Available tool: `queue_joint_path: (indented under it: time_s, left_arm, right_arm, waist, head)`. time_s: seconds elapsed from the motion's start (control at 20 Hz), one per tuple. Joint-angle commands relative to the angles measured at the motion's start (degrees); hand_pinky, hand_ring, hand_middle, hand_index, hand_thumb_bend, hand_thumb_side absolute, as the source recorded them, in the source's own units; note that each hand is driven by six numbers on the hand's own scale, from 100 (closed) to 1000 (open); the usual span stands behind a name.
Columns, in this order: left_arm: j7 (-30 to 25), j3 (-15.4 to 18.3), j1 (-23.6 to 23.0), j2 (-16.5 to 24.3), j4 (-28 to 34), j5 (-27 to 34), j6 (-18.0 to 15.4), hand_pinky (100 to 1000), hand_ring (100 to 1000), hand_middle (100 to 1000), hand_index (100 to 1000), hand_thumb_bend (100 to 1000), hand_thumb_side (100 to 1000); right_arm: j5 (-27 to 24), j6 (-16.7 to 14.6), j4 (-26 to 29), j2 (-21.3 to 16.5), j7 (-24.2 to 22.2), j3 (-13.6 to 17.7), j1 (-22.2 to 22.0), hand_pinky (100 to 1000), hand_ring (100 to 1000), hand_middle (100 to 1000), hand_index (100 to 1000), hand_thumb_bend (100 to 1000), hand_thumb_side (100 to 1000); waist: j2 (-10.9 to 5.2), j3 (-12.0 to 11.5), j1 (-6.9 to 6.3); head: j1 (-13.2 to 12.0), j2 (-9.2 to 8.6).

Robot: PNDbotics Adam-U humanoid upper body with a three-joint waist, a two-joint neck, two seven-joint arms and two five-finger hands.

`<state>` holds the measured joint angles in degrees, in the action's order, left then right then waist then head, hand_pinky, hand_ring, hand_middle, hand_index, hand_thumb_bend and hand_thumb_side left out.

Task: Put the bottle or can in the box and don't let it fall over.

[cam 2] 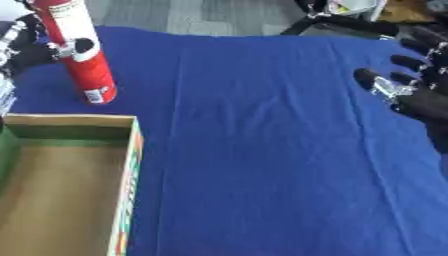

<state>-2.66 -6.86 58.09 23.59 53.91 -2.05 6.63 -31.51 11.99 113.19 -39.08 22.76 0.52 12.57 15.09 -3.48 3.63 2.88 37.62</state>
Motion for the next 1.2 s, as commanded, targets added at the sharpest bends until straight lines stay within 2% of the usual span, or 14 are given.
queue_joint_path:
  time_s: [0.05,0.55,0.8,1.0,1.15,1.2]
  left_arm:
    - [0.06,0.39,1.85,0.49,0.79,-1.0,-0.6,826,963,896,841,886,322]
    - [2.35,1.49,2.88,-1.34,-1.58,-2.09,-1.38,810,953,882,833,870,306]
    - [3.41,1.69,3.07,-1.88,-2.52,-2.0,-2.19,806,939,868,819,832,276]
    - [3.36,1.57,3.01,-1.94,-2.75,-1.54,-2.37,813,906,795,774,758,235]
    - [3.42,1.55,2.95,-1.92,-2.84,-1.09,-2.16,795,850,701,699,650,179]
    - [3.49,1.52,2.95,-1.89,-2.83,-1.05,-2.1,794,847,696,694,644,176]
  right_arm:
    - [-0.01,0.02,1.38,-0.97,-0.18,0.26,0.73,879,880,883,913,620,100]
    - [-0.36,0.17,1.41,-0.61,-0.7,-0.17,1.61,879,880,883,911,619,100]
    - [-0.48,0.2,1.41,-0.56,-0.76,-0.22,1.72,880,880,883,911,617,100]
    - [-0.5,0.33,1.41,-0.55,-0.62,-0.17,1.71,880,880,883,911,616,100]
    - [-0.52,0.32,1.41,-0.59,-0.54,-0.11,1.68,880,881,883,911,613,100]
    - [-0.54,0.32,1.41,-0.59,-0.52,-0.09,1.67,880,881,883,911,614,100]
  waist:
    - [-0.89,0.27,-0.2]
    - [-0.78,0.88,0.25]
    - [-0.75,1.0,0.32]
    - [-0.77,0.99,0.25]
    - [-0.85,1.02,0.25]
    - [-0.87,1.03,0.25]
  head:
    - [-0.33,-0.6]
    - [-1.25,-1.05]
    - [-1.41,-0.94]
    - [-1.32,-0.84]
    - [-1.27,-0.69]
    - [-1.27,-0.65]
